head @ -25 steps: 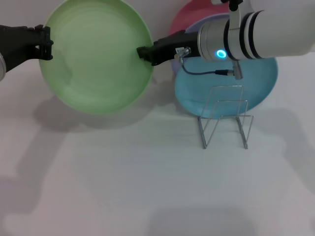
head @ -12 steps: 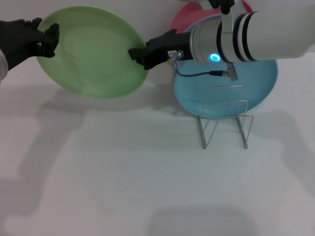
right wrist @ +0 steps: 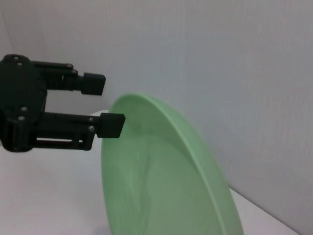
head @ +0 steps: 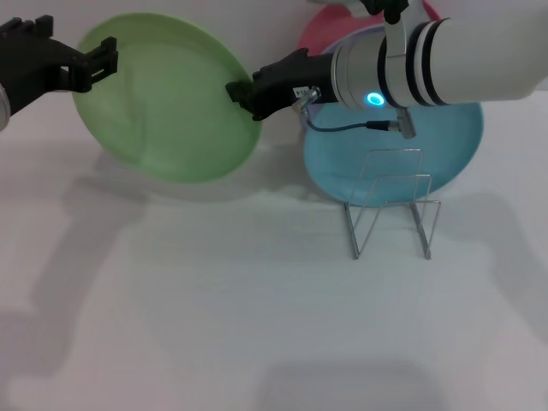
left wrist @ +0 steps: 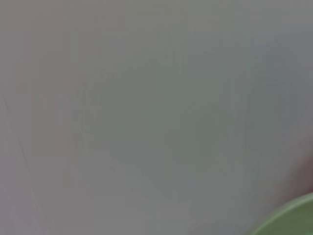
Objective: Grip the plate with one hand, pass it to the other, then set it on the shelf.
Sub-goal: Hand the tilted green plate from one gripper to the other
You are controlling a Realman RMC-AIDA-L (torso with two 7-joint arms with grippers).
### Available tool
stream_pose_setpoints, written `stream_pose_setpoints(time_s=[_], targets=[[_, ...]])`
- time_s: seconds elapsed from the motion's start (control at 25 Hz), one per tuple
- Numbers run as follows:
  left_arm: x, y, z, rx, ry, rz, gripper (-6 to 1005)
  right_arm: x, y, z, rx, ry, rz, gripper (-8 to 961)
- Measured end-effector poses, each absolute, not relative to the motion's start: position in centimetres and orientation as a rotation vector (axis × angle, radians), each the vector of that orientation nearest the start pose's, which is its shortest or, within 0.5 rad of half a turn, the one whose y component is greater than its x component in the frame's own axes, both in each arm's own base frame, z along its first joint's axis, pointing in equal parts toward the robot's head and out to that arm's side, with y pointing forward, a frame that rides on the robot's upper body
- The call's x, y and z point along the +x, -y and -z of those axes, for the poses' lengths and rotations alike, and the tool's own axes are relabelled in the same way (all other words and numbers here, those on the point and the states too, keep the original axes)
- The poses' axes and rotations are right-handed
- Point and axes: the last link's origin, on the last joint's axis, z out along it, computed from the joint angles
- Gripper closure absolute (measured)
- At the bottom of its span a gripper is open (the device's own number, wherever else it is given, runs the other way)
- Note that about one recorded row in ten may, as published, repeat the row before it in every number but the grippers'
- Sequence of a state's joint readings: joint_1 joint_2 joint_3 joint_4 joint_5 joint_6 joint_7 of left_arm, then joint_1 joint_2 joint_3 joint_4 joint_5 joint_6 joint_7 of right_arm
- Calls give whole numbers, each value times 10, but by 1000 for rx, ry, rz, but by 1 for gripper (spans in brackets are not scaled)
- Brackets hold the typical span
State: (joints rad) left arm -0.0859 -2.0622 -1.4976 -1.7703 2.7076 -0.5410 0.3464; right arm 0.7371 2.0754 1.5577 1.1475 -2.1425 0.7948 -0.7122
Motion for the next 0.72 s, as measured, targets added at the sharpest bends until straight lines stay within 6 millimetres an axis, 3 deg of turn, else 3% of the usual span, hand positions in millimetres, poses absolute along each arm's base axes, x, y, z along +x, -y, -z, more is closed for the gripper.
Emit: stream_pose_setpoints(time_s=[0.32,0.72], targets=[[-167,-354,-78,-1879,524,323,155,72,-420,44,-2533,-553,-343,888],[-185,-351,-108,-1687,467,420,131,60,-414,10,-2497,-465,-392,888]])
